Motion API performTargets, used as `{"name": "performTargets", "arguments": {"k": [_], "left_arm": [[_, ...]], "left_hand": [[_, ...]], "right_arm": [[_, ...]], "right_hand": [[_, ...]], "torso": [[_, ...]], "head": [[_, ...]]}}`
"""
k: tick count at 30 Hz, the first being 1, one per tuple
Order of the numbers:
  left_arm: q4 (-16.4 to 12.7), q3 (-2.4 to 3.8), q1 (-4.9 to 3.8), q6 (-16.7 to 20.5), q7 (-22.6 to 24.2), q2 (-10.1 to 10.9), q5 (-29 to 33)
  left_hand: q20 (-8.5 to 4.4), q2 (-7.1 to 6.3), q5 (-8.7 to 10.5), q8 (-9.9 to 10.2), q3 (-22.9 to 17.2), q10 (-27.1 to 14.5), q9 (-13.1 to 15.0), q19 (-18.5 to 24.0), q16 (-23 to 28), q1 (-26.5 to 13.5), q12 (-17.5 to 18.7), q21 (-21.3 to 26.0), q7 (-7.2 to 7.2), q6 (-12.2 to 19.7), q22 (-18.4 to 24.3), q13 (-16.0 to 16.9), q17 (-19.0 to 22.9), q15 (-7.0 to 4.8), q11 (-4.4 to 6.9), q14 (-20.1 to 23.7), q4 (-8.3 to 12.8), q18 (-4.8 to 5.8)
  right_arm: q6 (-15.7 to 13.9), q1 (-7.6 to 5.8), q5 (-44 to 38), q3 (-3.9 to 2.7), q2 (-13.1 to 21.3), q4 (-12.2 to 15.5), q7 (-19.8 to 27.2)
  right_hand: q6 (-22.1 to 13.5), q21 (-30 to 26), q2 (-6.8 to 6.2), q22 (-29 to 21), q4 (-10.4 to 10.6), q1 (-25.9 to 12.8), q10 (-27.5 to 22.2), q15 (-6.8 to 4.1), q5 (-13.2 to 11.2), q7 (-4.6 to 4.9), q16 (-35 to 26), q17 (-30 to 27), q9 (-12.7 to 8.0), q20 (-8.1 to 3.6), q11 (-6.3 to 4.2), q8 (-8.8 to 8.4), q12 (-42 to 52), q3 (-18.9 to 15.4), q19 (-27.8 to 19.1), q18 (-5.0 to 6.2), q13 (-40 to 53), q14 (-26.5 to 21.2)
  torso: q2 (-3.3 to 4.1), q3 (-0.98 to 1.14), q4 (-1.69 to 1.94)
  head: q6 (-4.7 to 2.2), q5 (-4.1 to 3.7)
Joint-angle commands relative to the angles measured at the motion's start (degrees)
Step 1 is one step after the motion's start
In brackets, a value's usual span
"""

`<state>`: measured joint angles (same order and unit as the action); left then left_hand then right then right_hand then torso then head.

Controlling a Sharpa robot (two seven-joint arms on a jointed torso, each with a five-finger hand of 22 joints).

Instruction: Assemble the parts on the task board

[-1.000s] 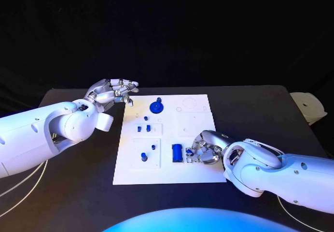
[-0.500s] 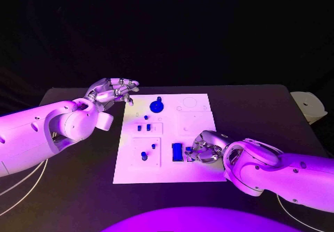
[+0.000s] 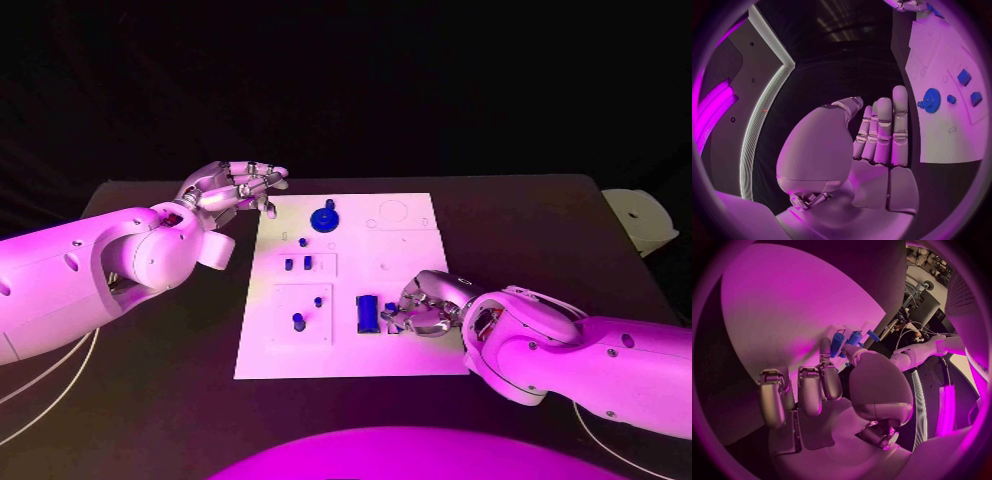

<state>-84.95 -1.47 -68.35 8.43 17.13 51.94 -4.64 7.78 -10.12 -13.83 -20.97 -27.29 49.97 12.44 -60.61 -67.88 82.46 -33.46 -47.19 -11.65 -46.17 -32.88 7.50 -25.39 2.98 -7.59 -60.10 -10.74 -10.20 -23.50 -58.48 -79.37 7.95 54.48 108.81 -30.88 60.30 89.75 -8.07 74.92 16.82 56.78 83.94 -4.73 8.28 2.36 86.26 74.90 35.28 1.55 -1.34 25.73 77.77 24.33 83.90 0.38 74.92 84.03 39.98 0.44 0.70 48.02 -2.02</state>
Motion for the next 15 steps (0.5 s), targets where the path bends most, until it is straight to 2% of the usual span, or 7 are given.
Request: {"name": "performTargets", "arguments": {"k": [1,6,8,9,15], "left_arm": [[-0.12,0.04,-0.03,-1.00,0.12,-0.05,0.17],[-0.08,0.04,-0.03,-0.98,0.06,-0.04,0.17],[-0.05,0.04,-0.03,-0.99,0.04,-0.03,0.17],[-0.04,0.04,-0.03,-0.99,0.04,-0.03,0.17],[0.01,0.04,-0.03,-1.00,0.00,-0.03,0.17]], "left_hand": [[0.18,-0.03,-0.16,-0.21,-0.34,-0.42,0.07,-0.41,-0.21,-0.64,-0.35,0.28,0.03,0.30,0.08,0.09,0.08,0.13,-0.02,0.31,-0.14,-0.40],[0.19,-0.02,-0.20,-0.23,-0.40,-0.46,0.07,-0.40,-0.20,-0.67,-0.37,0.31,0.02,0.32,0.10,0.09,0.11,0.14,-0.02,0.35,-0.11,-0.40],[0.19,-0.02,-0.20,-0.23,-0.40,-0.46,0.07,-0.40,-0.20,-0.67,-0.37,0.31,0.02,0.32,0.10,0.09,0.11,0.14,-0.02,0.35,-0.11,-0.40],[0.19,-0.02,-0.20,-0.23,-0.40,-0.46,0.07,-0.40,-0.20,-0.67,-0.37,0.31,0.02,0.32,0.10,0.09,0.11,0.14,-0.02,0.35,-0.11,-0.40],[0.19,-0.02,-0.20,-0.23,-0.40,-0.46,0.07,-0.40,-0.20,-0.67,-0.37,0.31,0.02,0.32,0.10,0.09,0.11,0.14,-0.02,0.35,-0.11,-0.40]], "right_arm": [[0.98,0.10,-0.47,0.04,-0.11,0.24,0.41],[0.84,0.10,-0.83,0.04,0.10,0.57,0.47],[0.79,0.10,-1.02,0.04,0.22,0.78,0.48],[0.74,0.10,-1.14,0.04,0.29,0.90,0.47],[0.50,0.11,-1.76,0.04,0.77,1.60,0.43]], "right_hand": [[0.14,0.25,0.00,15.08,-0.09,-0.81,1.56,-0.48,-0.34,0.01,0.35,7.42,0.09,-0.46,-0.39,0.34,0.31,-0.39,6.10,-0.38,7.65,4.49],[0.19,0.25,-0.35,15.08,-0.09,-2.00,1.65,-0.51,-0.85,-0.05,0.38,7.50,0.16,-0.48,-0.43,0.51,0.50,-0.97,6.10,-0.38,7.80,4.51],[0.15,0.25,-1.19,15.08,-0.19,-3.23,1.68,-0.62,4.03,-0.15,0.39,7.53,0.32,-0.60,-0.54,0.76,0.51,-2.21,6.10,-0.38,7.87,4.51],[0.10,0.25,-1.44,15.08,-0.22,-3.42,1.70,-0.70,8.47,-0.23,0.38,7.52,0.45,-0.68,-0.59,0.92,0.51,-3.17,6.10,-0.38,7.91,4.50],[0.12,0.25,-1.42,15.08,-0.22,-3.43,1.77,-0.69,8.56,-0.23,0.45,7.68,0.46,-0.69,-0.61,0.94,0.68,-3.23,6.10,-0.38,8.02,4.53]], "torso": [[-0.02,-0.01,-0.01],[-0.01,0.04,-0.01],[-0.03,0.03,-0.03],[-0.03,0.03,-0.03],[-0.01,0.05,-0.05]], "head": [[0.00,0.00],[0.06,-0.02],[0.03,0.00],[0.03,0.00],[0.04,-0.02]]}}
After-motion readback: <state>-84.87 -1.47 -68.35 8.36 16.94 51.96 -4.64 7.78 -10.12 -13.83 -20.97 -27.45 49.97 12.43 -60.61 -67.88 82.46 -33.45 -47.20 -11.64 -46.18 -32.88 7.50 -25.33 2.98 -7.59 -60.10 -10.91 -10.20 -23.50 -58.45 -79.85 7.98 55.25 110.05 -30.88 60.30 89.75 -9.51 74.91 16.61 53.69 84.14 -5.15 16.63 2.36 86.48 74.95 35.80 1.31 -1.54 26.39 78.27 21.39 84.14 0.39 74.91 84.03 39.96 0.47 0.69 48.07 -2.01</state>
